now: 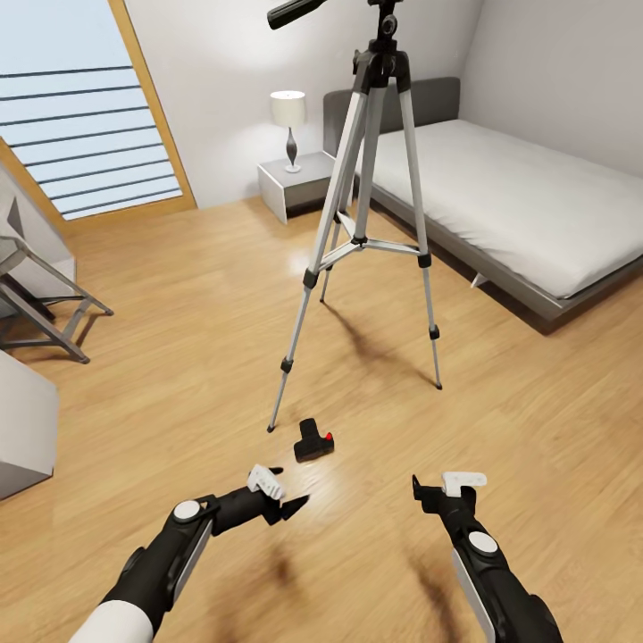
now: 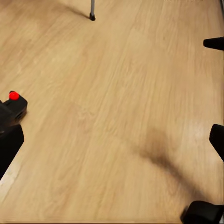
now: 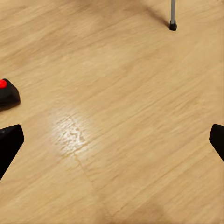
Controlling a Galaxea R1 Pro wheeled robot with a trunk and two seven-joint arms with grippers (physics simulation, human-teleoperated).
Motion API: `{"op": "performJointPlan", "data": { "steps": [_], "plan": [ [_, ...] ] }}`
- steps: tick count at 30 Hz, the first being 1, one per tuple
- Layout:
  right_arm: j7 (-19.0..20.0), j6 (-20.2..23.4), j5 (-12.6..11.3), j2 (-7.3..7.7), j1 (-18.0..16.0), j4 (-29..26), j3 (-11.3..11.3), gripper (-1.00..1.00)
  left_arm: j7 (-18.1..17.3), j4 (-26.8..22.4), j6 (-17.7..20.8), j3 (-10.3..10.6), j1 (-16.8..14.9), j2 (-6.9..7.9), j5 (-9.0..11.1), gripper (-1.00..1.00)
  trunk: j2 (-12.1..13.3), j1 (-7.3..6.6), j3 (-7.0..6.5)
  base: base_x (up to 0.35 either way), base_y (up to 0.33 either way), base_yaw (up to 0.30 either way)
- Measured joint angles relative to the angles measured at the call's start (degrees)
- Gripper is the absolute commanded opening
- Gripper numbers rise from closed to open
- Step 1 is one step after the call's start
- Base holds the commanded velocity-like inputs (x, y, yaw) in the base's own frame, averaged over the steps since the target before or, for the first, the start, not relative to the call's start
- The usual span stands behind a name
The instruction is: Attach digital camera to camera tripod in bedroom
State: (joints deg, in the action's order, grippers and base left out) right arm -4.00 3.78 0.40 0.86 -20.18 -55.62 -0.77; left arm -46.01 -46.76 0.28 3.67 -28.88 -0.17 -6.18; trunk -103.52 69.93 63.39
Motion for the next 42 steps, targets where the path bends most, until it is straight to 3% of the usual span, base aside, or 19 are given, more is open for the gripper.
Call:
{"op": "performJointPlan", "data": {
  "steps": [18,19,42],
  "plan": [
    [-0.01,-0.09,0.0,0.09,-0.03,-0.09,0.16,1.0,-5.61,5.48,2.83,-5.65,-2.99,0.4,0.24,1.0,0.0,0.0,0.0,0.0,0.0,0.0],
    [0.0,-0.09,0.0,0.09,-0.03,-0.1,0.16,1.0,-8.98,7.34,2.83,-9.1,-3.0,0.38,0.32,1.0,0.0,0.0,0.0,0.0,0.0,0.0],
    [0.0,-0.09,0.0,0.19,-0.03,-2.65,0.0,1.0,-9.96,7.12,1.74,-9.18,-3.09,-0.37,0.41,1.0,0.0,0.0,0.0,0.0,0.0,0.0]
  ]
}}
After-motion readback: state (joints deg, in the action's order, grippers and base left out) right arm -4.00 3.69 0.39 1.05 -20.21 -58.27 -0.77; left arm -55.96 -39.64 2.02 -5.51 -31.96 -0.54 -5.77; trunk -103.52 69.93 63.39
